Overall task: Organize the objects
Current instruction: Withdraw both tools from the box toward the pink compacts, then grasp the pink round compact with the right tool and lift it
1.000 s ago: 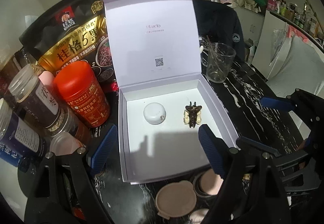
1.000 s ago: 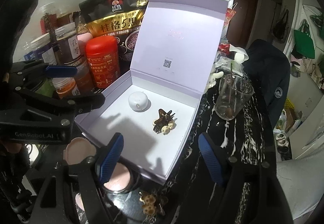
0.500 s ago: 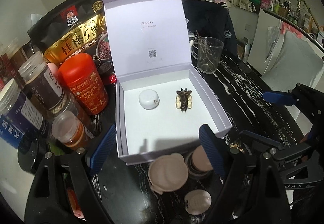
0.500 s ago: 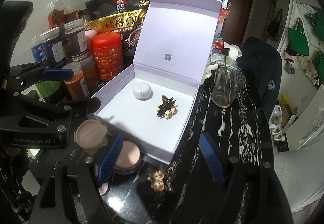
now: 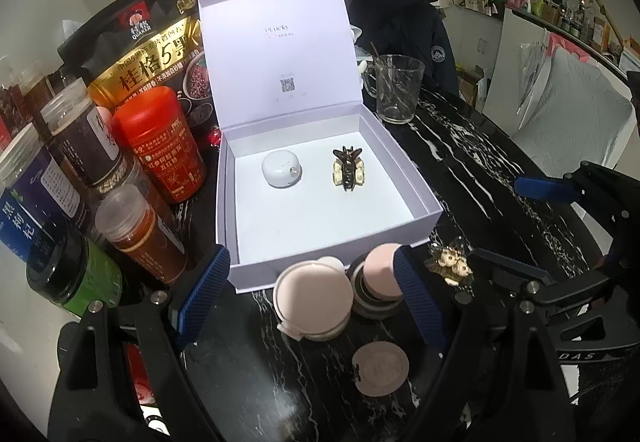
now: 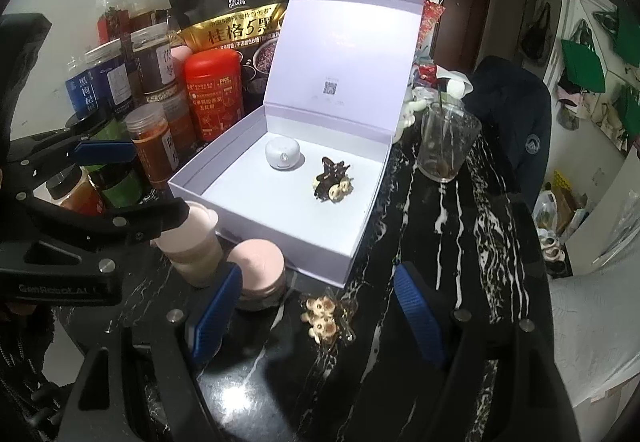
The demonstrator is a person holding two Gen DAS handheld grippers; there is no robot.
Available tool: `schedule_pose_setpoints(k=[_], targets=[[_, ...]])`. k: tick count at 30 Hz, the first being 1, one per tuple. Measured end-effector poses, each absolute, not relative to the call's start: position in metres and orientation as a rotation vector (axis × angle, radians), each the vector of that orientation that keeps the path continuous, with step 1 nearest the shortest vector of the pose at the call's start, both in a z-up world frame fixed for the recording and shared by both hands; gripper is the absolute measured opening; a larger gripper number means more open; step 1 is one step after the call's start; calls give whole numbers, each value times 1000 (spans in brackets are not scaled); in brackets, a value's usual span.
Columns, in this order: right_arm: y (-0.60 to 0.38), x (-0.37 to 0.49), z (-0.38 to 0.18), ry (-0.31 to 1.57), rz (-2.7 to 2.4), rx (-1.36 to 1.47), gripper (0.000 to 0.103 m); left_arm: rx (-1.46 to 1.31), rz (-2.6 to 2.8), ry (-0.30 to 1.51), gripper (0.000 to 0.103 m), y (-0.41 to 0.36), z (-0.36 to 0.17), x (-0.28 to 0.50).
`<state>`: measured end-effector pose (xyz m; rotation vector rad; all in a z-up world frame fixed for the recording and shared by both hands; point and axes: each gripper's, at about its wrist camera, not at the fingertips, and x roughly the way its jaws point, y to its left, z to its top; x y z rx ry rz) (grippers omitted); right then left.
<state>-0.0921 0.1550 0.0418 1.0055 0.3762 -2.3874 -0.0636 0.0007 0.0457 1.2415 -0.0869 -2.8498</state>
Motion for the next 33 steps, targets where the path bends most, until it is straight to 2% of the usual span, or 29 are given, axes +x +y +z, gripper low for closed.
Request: schedule_pose_setpoints(k=[22, 33], targets=[[147, -74, 10, 347, -2356, 1073, 79, 1350, -2822, -22, 83, -13, 7, -45], [133, -59, -26, 335, -2243, 1173, 79, 1406, -2803, -61, 83, -20, -11, -34]])
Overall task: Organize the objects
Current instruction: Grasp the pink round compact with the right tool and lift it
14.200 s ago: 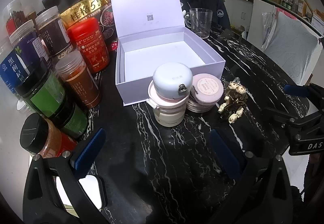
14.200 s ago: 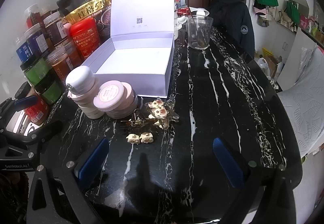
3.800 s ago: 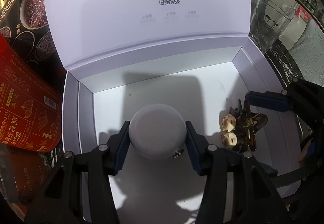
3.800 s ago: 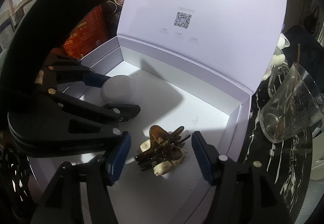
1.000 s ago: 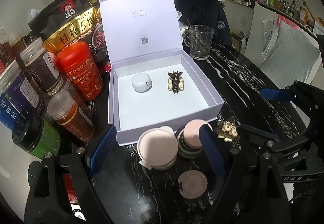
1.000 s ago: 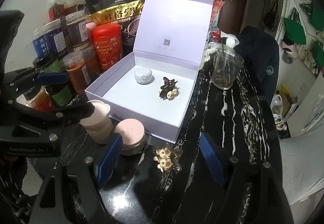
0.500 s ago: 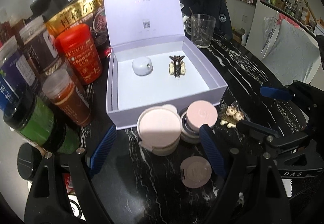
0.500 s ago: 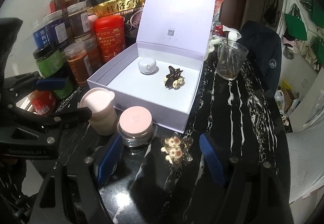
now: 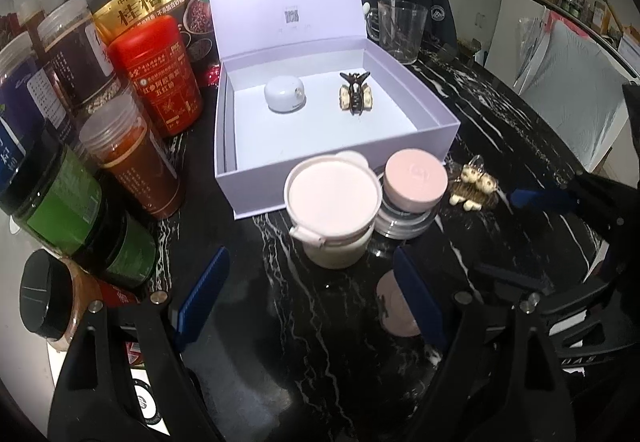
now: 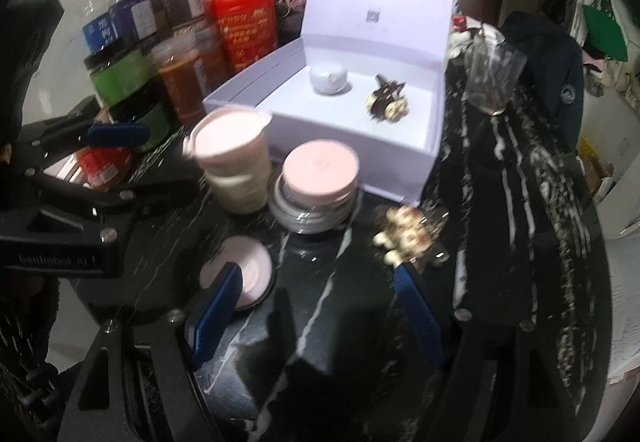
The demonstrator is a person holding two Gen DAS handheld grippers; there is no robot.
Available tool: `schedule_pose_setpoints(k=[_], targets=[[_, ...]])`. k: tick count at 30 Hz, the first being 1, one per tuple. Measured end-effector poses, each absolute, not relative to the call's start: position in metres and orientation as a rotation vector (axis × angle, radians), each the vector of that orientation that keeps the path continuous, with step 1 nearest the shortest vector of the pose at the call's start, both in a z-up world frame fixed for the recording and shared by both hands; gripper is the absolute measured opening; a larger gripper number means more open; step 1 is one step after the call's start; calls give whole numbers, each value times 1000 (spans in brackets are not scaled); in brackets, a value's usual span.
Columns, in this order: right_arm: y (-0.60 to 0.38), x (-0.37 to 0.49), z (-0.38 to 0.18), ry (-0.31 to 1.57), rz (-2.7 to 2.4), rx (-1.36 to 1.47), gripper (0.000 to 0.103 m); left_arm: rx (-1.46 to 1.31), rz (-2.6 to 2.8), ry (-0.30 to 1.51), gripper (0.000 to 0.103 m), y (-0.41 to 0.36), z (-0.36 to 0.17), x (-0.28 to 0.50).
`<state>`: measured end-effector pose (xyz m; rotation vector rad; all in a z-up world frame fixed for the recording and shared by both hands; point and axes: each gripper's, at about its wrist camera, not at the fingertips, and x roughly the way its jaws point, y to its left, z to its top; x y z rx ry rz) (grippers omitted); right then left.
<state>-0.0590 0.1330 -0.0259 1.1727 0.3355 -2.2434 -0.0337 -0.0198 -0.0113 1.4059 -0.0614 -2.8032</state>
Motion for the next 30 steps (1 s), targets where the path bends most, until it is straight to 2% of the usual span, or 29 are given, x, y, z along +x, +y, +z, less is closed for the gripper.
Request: schedule_pose_setpoints(k=[19, 22, 24, 30], targets=[[94, -50, -61, 332, -2086, 1207, 78, 1470, -2824, 10, 83, -34, -27, -37], [94, -49, -61, 336, -2094, 1187, 72, 1474, -2822, 22, 83, -35, -27, -39], [94, -47, -60, 342, -2097, 1161, 55, 1475, -2827, 30, 83, -34, -27, -42], [102, -49, -60, 339, -2103, 1161, 55, 1474, -2827, 14, 83, -30, -28, -50]])
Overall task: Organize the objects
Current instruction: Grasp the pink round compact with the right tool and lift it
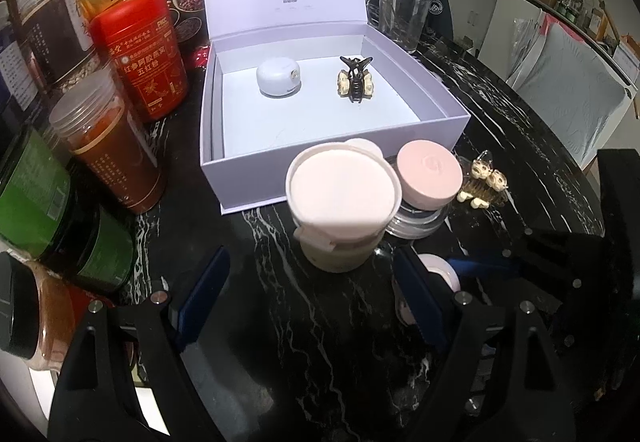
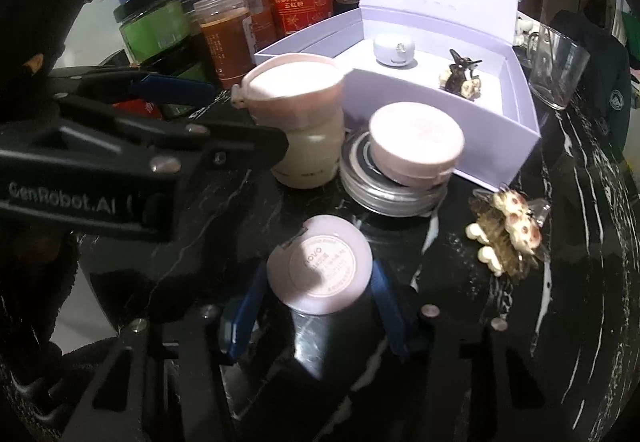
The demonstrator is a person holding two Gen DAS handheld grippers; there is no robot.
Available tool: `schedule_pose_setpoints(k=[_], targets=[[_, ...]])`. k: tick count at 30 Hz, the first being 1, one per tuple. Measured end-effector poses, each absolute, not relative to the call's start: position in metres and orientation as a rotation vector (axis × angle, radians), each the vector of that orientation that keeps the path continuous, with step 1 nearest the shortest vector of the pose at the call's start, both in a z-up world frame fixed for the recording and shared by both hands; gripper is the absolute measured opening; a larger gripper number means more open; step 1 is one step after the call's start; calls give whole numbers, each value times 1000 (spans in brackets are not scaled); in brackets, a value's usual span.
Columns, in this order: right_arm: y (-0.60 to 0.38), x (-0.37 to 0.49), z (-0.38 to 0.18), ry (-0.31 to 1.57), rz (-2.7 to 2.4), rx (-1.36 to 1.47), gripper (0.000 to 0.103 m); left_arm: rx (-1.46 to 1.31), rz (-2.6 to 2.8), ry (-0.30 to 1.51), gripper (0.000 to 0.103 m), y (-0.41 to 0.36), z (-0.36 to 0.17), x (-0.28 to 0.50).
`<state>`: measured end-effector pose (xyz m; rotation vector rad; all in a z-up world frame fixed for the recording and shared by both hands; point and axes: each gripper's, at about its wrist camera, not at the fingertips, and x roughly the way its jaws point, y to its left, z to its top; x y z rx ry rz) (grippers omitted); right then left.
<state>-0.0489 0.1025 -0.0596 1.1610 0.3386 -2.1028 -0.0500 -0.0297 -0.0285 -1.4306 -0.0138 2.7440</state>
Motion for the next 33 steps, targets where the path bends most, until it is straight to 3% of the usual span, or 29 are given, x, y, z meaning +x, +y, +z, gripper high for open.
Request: schedule_pose_setpoints(k=[20, 26, 28, 33], targets=[[138, -58, -57, 288, -2192, 1205, 55, -1350, 2772, -12, 83, -24, -26, -72], [137, -58, -57, 287, -2193, 1206, 55, -1340, 2756, -38, 67, -24, -29, -76], [137, -58, -56, 287, -2195, 1205, 55, -1330, 2745, -47, 58, -24, -30, -75], [137, -58, -57, 285, -2195, 1188, 55, -1329, 2741, -11, 56, -20, -29, -73]])
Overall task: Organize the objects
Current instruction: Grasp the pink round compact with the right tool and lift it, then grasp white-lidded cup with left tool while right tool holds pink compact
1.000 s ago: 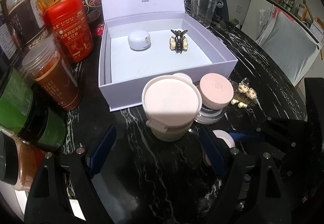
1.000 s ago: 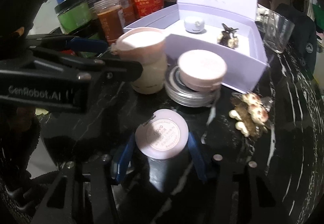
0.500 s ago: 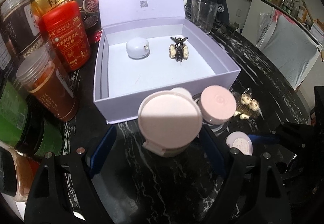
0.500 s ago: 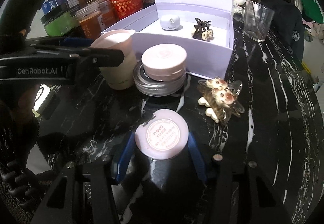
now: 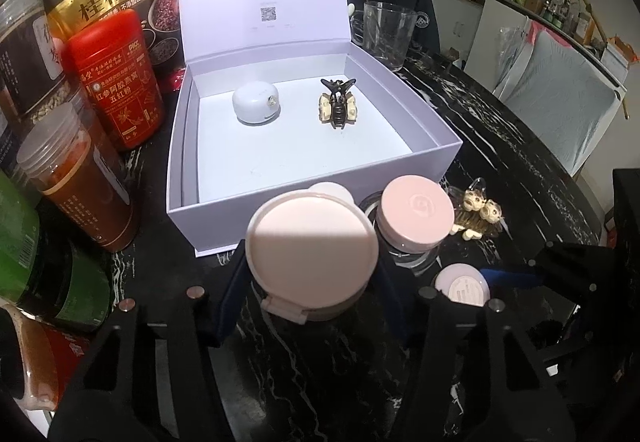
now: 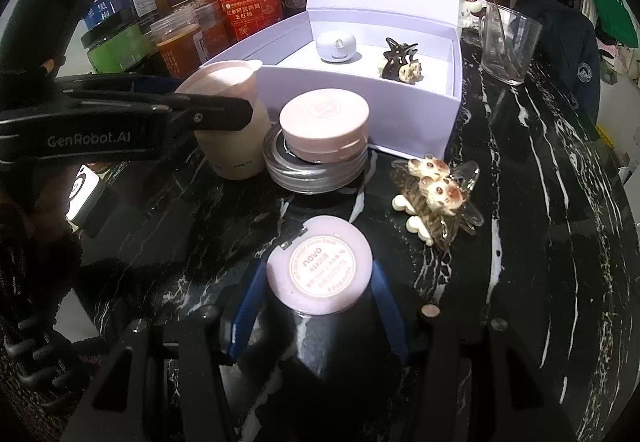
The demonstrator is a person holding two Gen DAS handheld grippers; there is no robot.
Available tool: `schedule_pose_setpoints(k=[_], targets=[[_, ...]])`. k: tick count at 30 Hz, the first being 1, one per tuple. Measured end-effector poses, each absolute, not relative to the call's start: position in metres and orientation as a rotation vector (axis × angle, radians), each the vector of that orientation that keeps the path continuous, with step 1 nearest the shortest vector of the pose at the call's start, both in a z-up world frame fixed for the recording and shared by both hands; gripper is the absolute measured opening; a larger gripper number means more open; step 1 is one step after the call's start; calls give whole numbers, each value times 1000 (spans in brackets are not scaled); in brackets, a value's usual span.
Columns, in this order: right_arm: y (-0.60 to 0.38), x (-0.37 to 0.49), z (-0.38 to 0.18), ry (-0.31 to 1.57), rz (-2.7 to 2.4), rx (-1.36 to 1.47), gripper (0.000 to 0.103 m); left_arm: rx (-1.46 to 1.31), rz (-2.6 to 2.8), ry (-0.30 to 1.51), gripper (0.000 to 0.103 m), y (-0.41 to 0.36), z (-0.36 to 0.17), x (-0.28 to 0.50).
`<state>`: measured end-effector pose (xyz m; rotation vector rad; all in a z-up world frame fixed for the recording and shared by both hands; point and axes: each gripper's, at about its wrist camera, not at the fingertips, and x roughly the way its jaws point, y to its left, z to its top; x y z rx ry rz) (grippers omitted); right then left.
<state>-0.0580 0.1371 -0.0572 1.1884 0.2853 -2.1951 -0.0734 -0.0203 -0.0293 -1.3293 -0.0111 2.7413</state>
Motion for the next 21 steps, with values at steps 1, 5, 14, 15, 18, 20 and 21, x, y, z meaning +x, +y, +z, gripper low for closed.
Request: schedule_pose_setpoints(k=[1, 5, 14, 15, 18, 20, 21], targets=[[137, -58, -57, 284, -2194, 1188, 55, -1333, 2740, -7, 56, -20, -29, -73], [135, -59, -57, 289, -2189, 1187, 55, -1340, 2747, 9, 56, -21, -26, -70], [132, -56, -54, 296, -2178, 1179, 55, -1328, 2753, 32, 56, -22, -18, -60], [132, -56, -54, 298, -2180, 1179, 55, -1334, 2754, 36, 56, -22, -18, -60], [134, -54, -52, 299, -2186, 1178, 55, -1334, 2750, 37, 56, -22, -16, -57], [135, -53, -51, 299, -2190, 1177, 55, -1329, 2749, 34, 56, -22, -15, -55], [135, -53, -50, 300, -2193, 1175, 55, -1325, 2748, 34, 56, -22, -14, -54]])
